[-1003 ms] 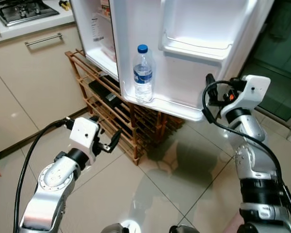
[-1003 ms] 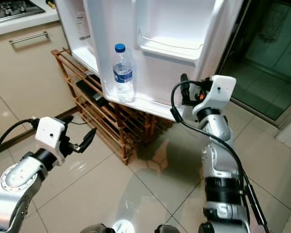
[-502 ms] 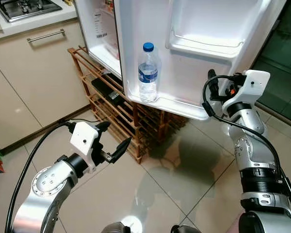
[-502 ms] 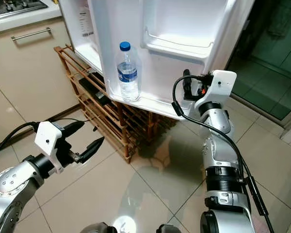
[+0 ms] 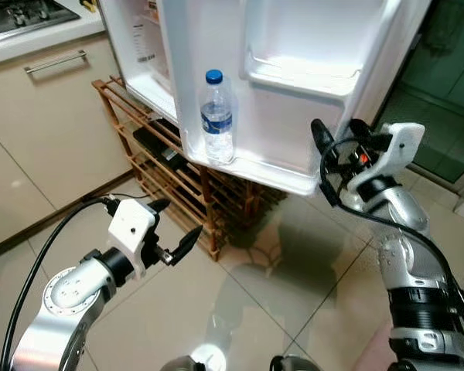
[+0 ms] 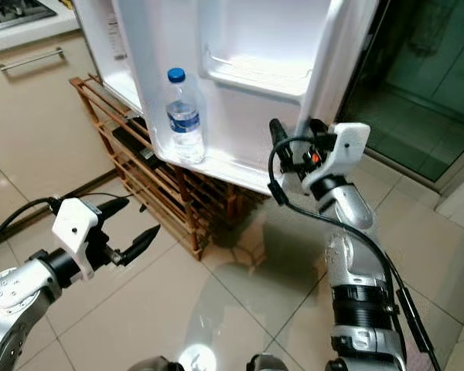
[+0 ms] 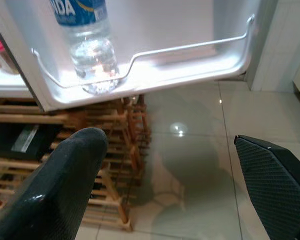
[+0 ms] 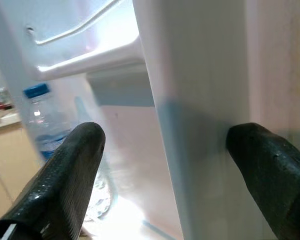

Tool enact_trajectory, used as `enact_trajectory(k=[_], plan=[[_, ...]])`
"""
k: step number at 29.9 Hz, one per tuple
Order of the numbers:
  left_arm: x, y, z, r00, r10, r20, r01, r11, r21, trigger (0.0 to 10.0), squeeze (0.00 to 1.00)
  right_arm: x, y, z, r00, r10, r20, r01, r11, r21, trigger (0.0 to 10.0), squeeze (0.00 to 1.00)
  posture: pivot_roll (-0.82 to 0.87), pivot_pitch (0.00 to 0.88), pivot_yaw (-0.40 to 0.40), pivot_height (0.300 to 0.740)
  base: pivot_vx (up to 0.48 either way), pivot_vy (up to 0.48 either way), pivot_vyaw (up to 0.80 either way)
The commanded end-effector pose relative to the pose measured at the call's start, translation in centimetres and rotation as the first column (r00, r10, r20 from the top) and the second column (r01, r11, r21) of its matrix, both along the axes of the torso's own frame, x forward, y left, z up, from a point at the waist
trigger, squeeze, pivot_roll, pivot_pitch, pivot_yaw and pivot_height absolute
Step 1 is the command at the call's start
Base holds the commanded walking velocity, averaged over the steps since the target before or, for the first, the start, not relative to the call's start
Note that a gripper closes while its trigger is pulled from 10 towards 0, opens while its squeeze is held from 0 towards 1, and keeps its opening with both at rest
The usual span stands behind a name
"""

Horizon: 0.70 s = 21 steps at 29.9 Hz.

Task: Restocking fridge

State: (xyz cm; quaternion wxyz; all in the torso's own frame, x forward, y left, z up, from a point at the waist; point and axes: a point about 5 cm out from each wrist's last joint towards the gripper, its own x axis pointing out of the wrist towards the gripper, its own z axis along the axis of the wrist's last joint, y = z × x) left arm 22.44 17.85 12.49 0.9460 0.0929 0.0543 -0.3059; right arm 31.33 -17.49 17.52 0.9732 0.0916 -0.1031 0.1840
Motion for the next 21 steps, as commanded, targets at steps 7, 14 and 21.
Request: enact_trajectory(k=[7, 14, 21], plan=[[-0.1, 1.5, -1.0, 0.995, 0.096, -0.005, -0.096, 0.995, 0.020, 10.0, 0.00, -4.3, 2.1, 0.9, 0.966, 0.258, 0.026, -0.257, 0.966, -0.036, 10.0, 0.00, 0.07, 0.075, 0.034, 0.740, 0.000, 0.000, 0.00], [-0.1, 2.1, -1.5, 0.991, 0.137, -0.007, -0.137, 0.991, 0.010, 10.0, 0.00, -8.2, 1.4, 1.6, 0.929, 0.369, 0.001, -0.369, 0.929, 0.001, 10.0, 0.00, 0.06, 0.075, 0.038, 0.740, 0.000, 0.000, 0.00], [0.0, 2.1, -1.7, 0.989, 0.145, -0.001, -0.145, 0.989, -0.002, 10.0, 0.00, -10.7, 1.2, 2.6, 0.880, 0.475, -0.024, -0.474, 0.880, 0.017, 10.0, 0.00, 0.05, 0.072, 0.040, 0.740, 0.000, 0.000, 0.00]])
